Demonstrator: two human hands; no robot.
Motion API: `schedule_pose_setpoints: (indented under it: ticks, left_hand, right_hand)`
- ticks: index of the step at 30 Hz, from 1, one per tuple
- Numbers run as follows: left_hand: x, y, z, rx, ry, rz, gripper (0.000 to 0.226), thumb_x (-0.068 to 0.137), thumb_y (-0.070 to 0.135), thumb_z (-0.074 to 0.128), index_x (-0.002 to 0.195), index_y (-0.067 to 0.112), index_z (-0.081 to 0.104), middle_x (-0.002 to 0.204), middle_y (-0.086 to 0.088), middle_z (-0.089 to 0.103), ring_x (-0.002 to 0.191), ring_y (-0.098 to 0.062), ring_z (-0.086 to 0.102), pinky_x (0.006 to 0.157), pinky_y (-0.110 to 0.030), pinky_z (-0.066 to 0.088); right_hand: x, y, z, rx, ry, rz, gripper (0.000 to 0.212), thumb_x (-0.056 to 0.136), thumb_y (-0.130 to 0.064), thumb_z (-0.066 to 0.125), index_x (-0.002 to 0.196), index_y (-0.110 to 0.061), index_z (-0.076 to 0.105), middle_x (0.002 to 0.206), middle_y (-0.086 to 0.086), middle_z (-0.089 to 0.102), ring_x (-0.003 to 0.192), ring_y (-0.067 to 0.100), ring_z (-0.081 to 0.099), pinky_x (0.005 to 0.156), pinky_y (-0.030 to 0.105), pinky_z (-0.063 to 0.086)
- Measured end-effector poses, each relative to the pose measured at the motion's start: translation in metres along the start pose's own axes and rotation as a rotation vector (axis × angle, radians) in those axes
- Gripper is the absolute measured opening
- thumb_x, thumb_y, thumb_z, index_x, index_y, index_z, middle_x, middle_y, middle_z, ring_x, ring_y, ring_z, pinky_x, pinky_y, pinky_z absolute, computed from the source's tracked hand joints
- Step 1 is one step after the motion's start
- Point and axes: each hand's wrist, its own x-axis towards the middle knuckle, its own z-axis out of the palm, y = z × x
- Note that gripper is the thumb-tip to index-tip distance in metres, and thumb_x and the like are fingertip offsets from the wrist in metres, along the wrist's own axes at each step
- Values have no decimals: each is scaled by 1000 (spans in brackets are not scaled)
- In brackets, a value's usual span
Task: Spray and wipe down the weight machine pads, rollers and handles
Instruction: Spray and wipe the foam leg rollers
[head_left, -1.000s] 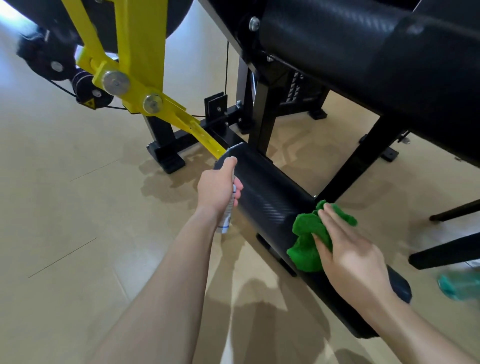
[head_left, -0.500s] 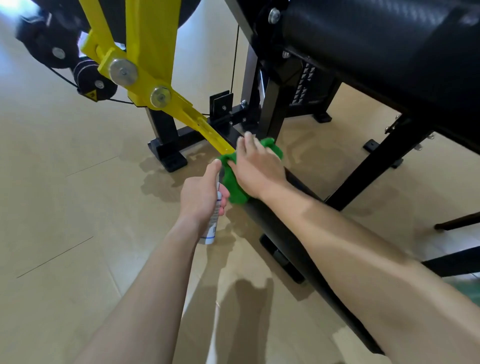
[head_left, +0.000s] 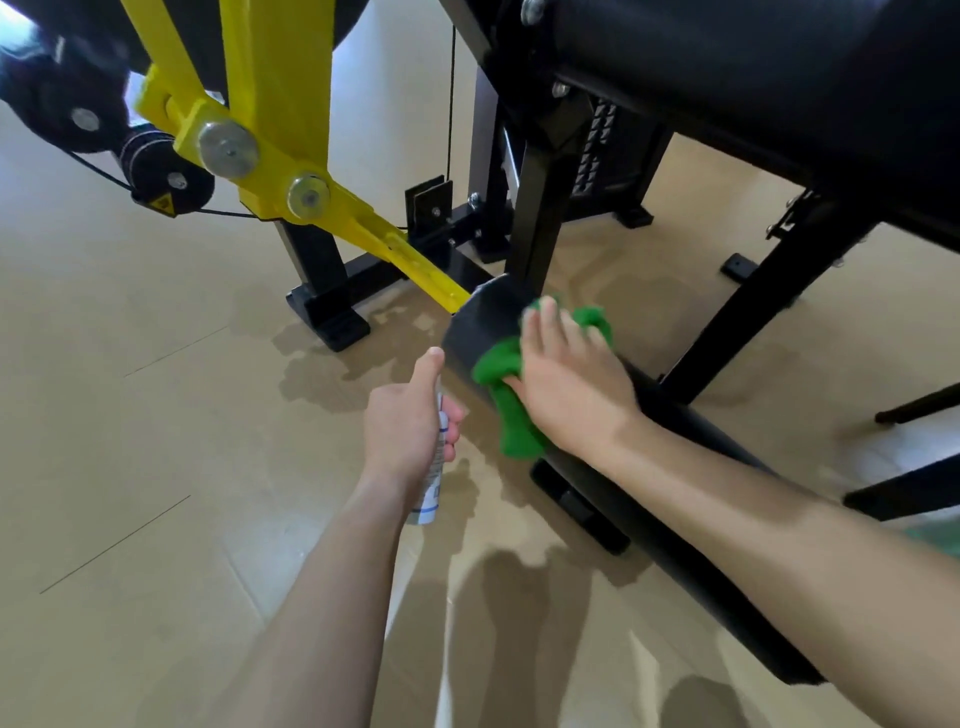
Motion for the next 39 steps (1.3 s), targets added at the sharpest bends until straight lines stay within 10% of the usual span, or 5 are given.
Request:
schedule_pose_setpoints:
  ticks: [6, 18, 24, 31, 39]
  left_hand:
    - [-11, -6, 13, -25, 38, 50, 63, 104, 46, 56, 67, -5, 63, 44, -8, 49, 39, -20, 43, 40, -24, 39]
    - [-102, -22, 97, 93, -328, 116, 42, 109, 48, 49, 115, 15, 74, 58, -17, 47, 48, -21, 45, 49, -28, 43]
    - [-120, -77, 118, 564, -504, 243, 57, 93, 74, 48, 147, 74, 29, 59, 5, 57, 61, -14, 58, 66, -36, 53]
    - [-143, -89, 102, 1053, -355, 421, 69, 101, 67, 37, 160, 59, 1, 54, 9, 45, 62, -8, 55, 57, -27, 37]
    - [-154, -97, 96, 820, -226, 233, 65, 99, 71, 41, 120, 21, 77, 68, -7, 70, 77, -25, 69, 70, -40, 49]
  right_hand:
    - [82, -35, -14, 57, -5, 69, 76, 103, -51, 38, 154, 2, 23, 159, 25, 28, 145, 38, 32, 112, 49, 34]
    - [-196, 88, 22, 98, -124, 80, 70, 102, -44, 32, 157, -2, 21, 159, 26, 31, 147, 42, 29, 112, 53, 35]
    - [-251, 102, -11, 313, 31, 162, 65, 60, -3, 89, 123, -12, 72, 133, 5, 66, 123, 22, 64, 85, 38, 61]
    - [-312, 144, -29, 600, 215, 704, 40, 89, -20, 62, 128, -21, 67, 115, -2, 73, 95, 25, 70, 78, 25, 44]
    - [-322, 126, -5, 976, 43, 820, 38, 95, -18, 63, 132, -24, 67, 116, -7, 72, 108, 14, 65, 93, 26, 47]
